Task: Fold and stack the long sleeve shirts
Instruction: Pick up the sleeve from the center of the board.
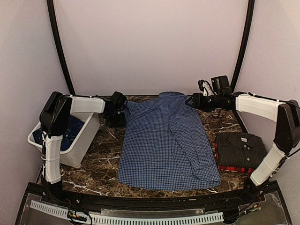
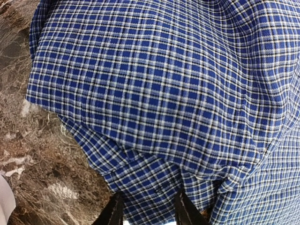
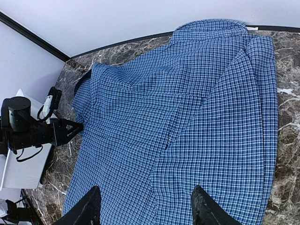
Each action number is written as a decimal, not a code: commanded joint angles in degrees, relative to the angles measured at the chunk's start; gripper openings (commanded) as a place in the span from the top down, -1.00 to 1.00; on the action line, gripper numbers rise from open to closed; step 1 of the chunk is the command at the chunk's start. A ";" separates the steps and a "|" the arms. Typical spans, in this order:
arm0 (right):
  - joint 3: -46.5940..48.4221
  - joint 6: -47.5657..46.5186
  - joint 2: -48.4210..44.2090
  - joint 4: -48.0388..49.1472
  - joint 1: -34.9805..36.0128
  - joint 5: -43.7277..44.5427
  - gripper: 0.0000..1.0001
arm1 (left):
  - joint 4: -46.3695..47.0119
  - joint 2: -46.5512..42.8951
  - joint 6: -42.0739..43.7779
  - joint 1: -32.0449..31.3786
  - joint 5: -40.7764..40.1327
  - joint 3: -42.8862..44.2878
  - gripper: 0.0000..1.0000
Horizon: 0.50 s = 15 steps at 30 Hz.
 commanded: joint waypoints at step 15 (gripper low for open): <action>-0.83 -0.89 -2.78 0.40 0.51 -0.32 -0.25 | -2.50 -0.59 0.34 0.26 -4.89 5.19 1.00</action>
